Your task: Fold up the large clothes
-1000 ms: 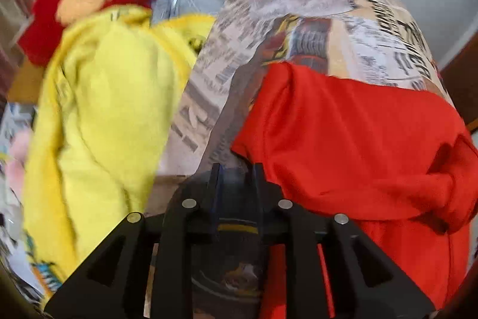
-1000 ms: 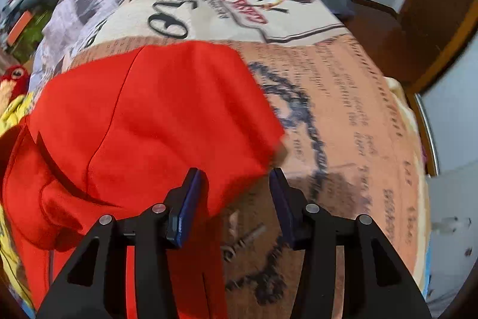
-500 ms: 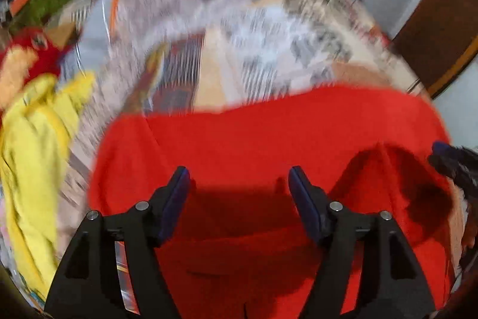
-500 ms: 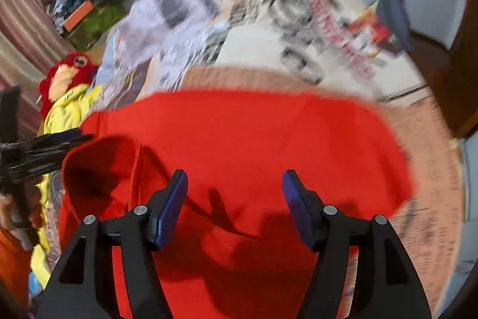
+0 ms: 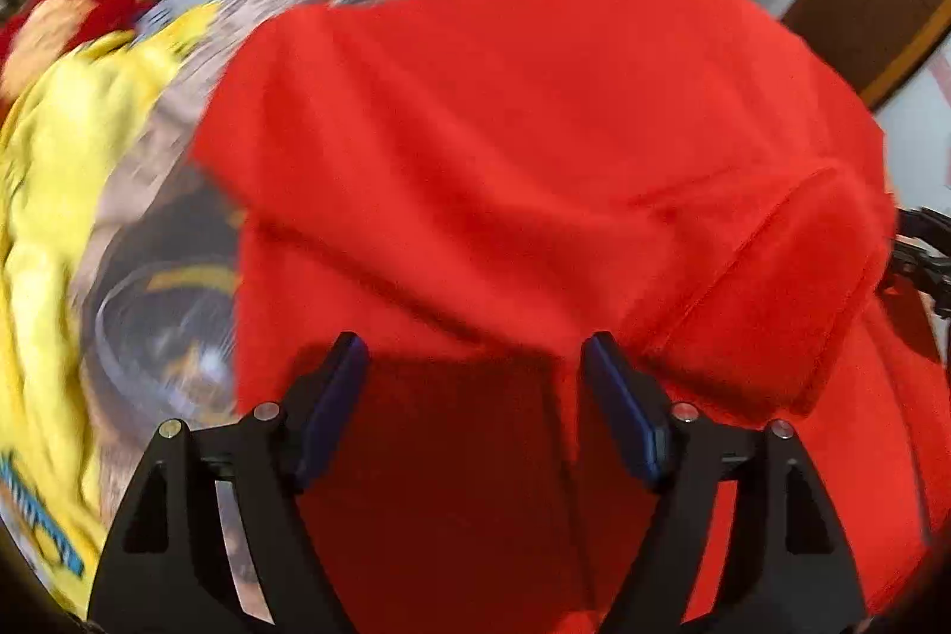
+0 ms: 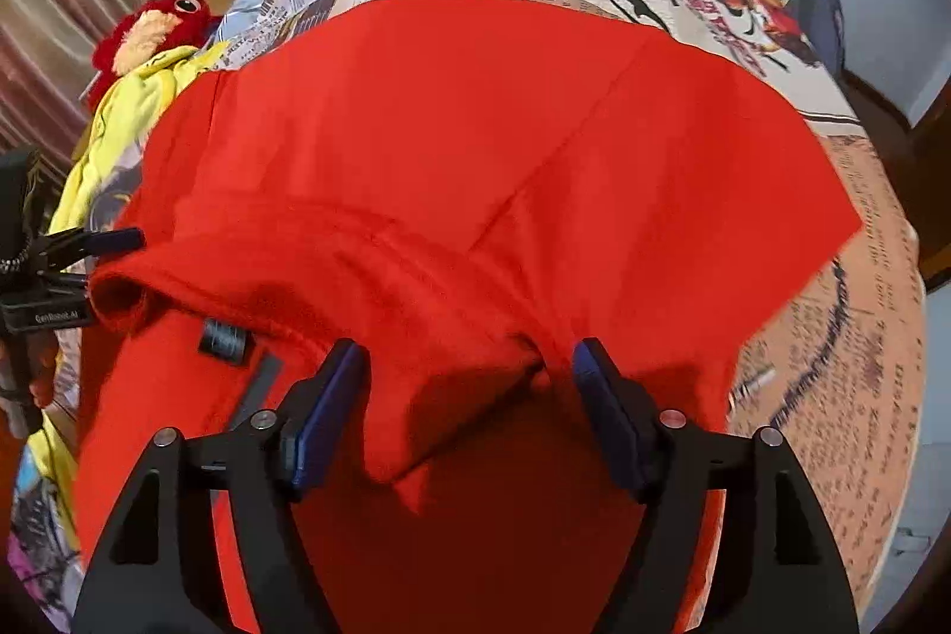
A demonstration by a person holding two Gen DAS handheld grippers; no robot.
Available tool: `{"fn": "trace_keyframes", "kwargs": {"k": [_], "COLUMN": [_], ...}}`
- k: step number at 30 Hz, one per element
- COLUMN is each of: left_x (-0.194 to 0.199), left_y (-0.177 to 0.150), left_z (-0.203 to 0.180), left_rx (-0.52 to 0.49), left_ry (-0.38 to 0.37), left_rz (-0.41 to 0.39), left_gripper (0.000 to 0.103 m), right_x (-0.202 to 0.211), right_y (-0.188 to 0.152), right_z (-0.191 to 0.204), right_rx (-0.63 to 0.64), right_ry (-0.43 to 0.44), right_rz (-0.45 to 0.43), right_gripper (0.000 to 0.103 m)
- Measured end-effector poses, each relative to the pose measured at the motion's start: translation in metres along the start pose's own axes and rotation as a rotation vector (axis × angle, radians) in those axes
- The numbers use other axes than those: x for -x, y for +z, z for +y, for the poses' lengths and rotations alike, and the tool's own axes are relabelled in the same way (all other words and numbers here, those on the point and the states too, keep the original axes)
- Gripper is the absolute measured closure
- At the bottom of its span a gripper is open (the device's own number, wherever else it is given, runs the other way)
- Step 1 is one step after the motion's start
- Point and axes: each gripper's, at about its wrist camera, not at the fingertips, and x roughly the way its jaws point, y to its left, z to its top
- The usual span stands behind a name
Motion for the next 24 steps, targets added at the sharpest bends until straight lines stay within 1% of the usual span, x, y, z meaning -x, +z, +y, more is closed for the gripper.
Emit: {"fn": "trace_keyframes", "kwargs": {"k": [3,5,6,8,10,11,13,14,16,18,19,20,21,22,23,24], "left_x": [0.004,0.012,0.02,0.037,0.052,0.06,0.065,0.064,0.058,0.036,0.03,0.017,0.009,0.007,0.01,0.011], "left_y": [-0.013,-0.015,-0.014,-0.008,0.001,0.007,0.022,0.027,0.03,0.032,0.028,0.024,0.018,0.013,0.008,0.004], "left_z": [-0.003,-0.008,-0.011,-0.017,-0.019,-0.021,-0.025,-0.028,-0.033,-0.039,-0.043,-0.045,-0.046,-0.045,-0.04,-0.035], "left_rx": [-0.025,-0.047,-0.061,-0.065,-0.044,-0.023,0.01,0.031,0.054,0.045,0.036,0.018,0.005,0.005,0.019,0.026], "left_ry": [0.064,0.097,0.11,0.122,0.107,0.088,0.059,0.045,0.031,0.027,0.04,0.072,0.092,0.098,0.098,0.097], "left_rz": [-0.004,-0.015,-0.035,-0.09,-0.134,-0.165,-0.203,-0.222,-0.22,-0.165,-0.143,-0.106,-0.091,-0.103,-0.133,-0.127], "left_gripper": [0.028,0.028,0.028,0.027,0.027,0.027,0.019,0.013,0.012,0.012,0.012,0.012,0.011,0.011,0.011,0.011], "right_x": [0.007,0.015,0.021,0.033,0.04,0.041,0.035,0.028,0.01,-0.008,-0.016,-0.018,-0.016,-0.013,-0.009,-0.005], "right_y": [-0.003,0.0,0.002,0.005,0.01,0.013,0.018,0.02,0.023,0.02,0.017,0.015,0.011,0.009,0.006,0.003], "right_z": [-0.003,-0.001,-0.001,0.001,0.001,0.0,-0.003,-0.006,-0.015,-0.024,-0.03,-0.034,-0.036,-0.037,-0.037,-0.038], "right_rx": [-0.015,-0.018,-0.02,-0.024,-0.032,-0.043,-0.078,-0.105,-0.16,-0.21,-0.228,-0.231,-0.221,-0.211,-0.203,-0.189], "right_ry": [-0.016,-0.016,-0.012,-0.009,-0.009,-0.01,-0.018,-0.019,-0.007,0.015,0.029,0.042,0.052,0.046,0.026,-0.016], "right_rz": [0.009,0.017,0.009,-0.034,-0.076,-0.093,-0.109,-0.105,-0.067,-0.012,0.007,0.006,-0.012,-0.018,-0.016,-0.008], "right_gripper": [0.03,0.03,0.03,0.03,0.03,0.03,0.029,0.029,0.029,0.029,0.029,0.029,0.029,0.029,0.029,0.029]}}
